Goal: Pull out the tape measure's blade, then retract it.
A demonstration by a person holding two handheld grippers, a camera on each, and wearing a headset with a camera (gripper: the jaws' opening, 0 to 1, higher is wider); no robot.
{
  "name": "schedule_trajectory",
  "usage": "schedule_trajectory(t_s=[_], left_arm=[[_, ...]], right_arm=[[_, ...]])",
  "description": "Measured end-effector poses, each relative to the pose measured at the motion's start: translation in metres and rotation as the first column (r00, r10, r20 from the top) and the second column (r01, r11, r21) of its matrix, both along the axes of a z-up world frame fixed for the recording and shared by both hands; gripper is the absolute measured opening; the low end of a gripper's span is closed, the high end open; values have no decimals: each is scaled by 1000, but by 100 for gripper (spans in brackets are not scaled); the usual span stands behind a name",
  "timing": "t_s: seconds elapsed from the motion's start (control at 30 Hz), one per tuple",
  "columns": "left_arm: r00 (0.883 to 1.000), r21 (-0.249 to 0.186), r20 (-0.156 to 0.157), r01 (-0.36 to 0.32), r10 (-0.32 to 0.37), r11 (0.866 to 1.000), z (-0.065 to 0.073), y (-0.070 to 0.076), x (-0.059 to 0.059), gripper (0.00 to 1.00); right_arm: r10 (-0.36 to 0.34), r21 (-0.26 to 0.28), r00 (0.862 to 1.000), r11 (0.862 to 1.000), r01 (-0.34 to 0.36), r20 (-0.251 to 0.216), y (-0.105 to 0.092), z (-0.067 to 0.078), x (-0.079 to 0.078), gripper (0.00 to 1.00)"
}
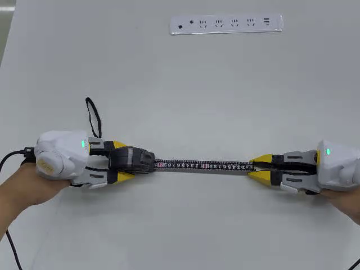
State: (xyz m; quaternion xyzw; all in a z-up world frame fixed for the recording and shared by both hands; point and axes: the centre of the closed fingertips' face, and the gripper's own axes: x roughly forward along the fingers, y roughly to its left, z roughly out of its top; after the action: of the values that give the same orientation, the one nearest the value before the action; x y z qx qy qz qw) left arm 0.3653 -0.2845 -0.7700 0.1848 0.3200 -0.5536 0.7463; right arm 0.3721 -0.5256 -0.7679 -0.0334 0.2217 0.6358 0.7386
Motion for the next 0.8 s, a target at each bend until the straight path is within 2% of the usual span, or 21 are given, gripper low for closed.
schedule_trajectory(t_s=[0.8], left_arm=[[1000, 14, -5, 1, -1, 1000, -2, 1, 0, 31]], right_arm=[[-20, -10, 1000, 1000, 20, 2, -25, 0, -1, 8]])
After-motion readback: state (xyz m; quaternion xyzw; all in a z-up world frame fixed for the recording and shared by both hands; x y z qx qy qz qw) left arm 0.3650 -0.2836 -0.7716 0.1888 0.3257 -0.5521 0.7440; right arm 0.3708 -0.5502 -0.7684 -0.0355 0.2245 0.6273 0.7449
